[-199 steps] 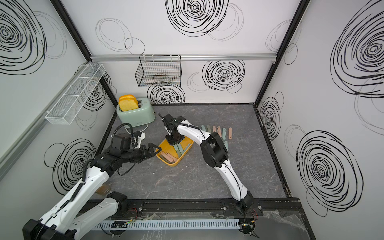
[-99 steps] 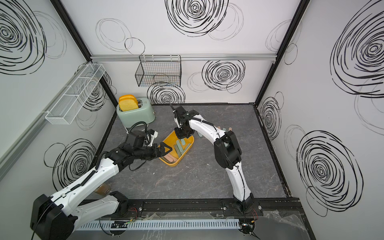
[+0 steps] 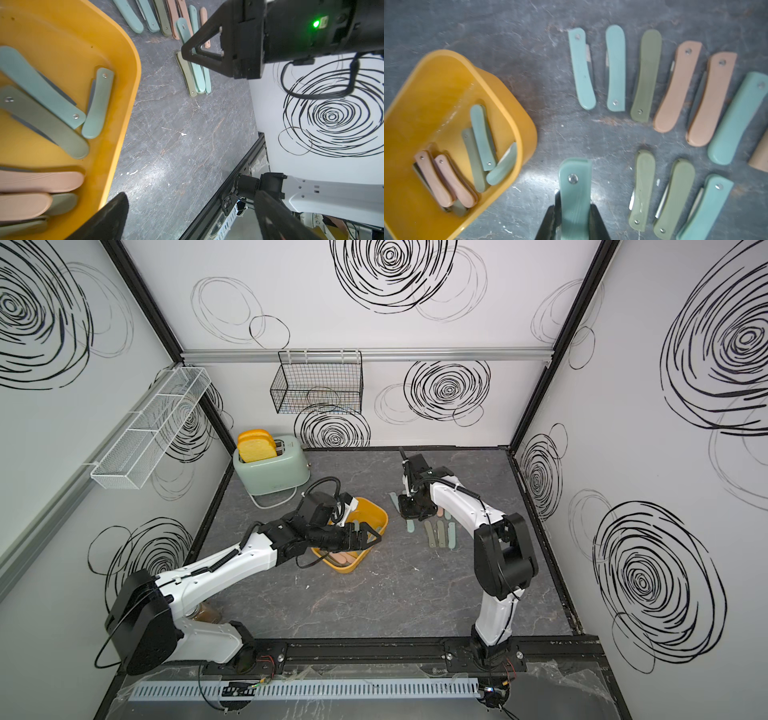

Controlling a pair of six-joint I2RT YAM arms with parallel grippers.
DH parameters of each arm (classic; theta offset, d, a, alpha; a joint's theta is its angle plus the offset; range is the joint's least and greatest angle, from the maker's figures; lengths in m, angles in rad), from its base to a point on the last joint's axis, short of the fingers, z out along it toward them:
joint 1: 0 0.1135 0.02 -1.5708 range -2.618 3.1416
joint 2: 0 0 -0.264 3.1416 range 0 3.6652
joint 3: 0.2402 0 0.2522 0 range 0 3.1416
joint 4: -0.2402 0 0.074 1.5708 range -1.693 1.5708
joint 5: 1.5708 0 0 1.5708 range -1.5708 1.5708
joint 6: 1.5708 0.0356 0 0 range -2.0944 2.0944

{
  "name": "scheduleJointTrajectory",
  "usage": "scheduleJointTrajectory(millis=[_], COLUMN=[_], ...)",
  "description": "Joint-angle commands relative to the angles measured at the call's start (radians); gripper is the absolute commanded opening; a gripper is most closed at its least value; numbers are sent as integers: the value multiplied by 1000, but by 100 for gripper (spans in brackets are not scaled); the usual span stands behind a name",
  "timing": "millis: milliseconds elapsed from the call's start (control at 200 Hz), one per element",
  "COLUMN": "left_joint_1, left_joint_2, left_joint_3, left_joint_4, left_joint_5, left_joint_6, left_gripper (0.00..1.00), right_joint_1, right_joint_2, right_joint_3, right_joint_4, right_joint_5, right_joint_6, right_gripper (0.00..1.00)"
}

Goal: Take the fruit knife out of the storage box
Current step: Place the fruit knife at the center of the board.

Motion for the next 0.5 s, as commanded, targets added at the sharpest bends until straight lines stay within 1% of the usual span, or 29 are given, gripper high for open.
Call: scheduleJointTrajectory(millis=[0,115,215,495], left_joint_1=[-30,-53,-65,-59], left_joint_2=[38,69,82,104], left_joint_3=[38,39,40,61], left_joint_4=[58,58,54,22], left_joint_5=[3,4,9,12], left_joint_6=[4,11,17,52], left_gripper=[98,98,98,98], right_joint_1=[-29,-49,-58,-68], right_joint_2=[-24,-7,20,126], right_joint_3=[-88,-150,-169,-108], right_joint_4=[59,99,121,128], right_joint_5=[4,0,-2,15], right_joint_6=[-8,-20,-26,-63], right_gripper=[13,13,12,12])
